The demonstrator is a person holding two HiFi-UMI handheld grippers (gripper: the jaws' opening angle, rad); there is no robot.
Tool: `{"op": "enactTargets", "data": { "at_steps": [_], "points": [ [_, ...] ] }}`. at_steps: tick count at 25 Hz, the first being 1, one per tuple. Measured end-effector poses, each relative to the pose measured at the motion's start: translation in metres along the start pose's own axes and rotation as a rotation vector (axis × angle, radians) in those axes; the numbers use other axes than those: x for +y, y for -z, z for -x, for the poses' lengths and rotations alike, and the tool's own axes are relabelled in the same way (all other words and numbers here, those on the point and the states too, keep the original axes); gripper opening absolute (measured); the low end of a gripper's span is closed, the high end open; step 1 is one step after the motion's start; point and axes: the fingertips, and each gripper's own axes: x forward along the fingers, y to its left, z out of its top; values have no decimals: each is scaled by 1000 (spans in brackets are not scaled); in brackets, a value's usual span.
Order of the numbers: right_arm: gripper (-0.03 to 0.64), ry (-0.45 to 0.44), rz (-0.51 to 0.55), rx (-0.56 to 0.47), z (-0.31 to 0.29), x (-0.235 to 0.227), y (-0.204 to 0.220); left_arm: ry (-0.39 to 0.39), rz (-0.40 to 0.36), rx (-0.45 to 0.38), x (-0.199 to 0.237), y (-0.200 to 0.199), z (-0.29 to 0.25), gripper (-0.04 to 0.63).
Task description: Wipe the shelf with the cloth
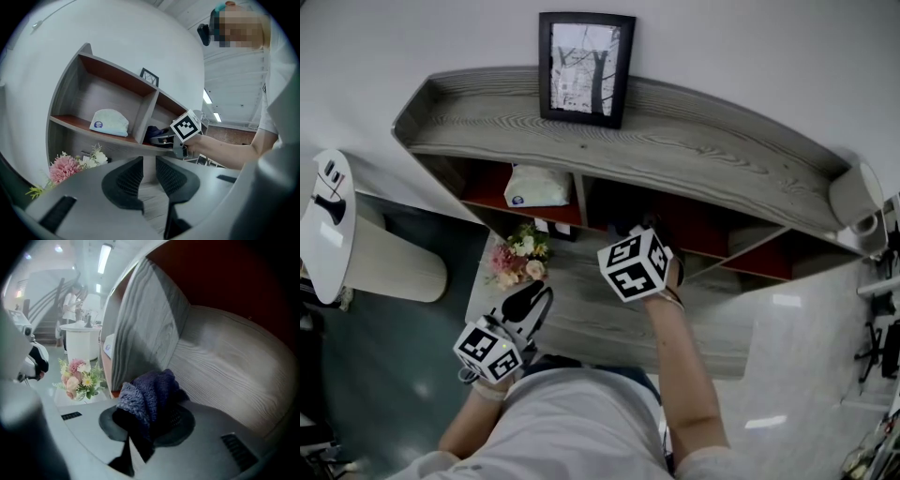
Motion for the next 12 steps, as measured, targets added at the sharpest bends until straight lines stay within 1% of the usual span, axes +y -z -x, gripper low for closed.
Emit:
{"op": "enactTargets", "data": {
  "at_steps": [4, 9, 12],
  "points": [
    [81, -31, 28, -19, -10, 21, -16, -21, 4, -3, 5, 0, 5, 94],
    [81, -21, 49, -20, -10, 23, -19, -48, 15, 0, 12, 2, 10, 94],
    [83, 7, 83, -12, -9, 22, -21, -49, 15, -1, 12, 2, 9, 94]
  ]
}}
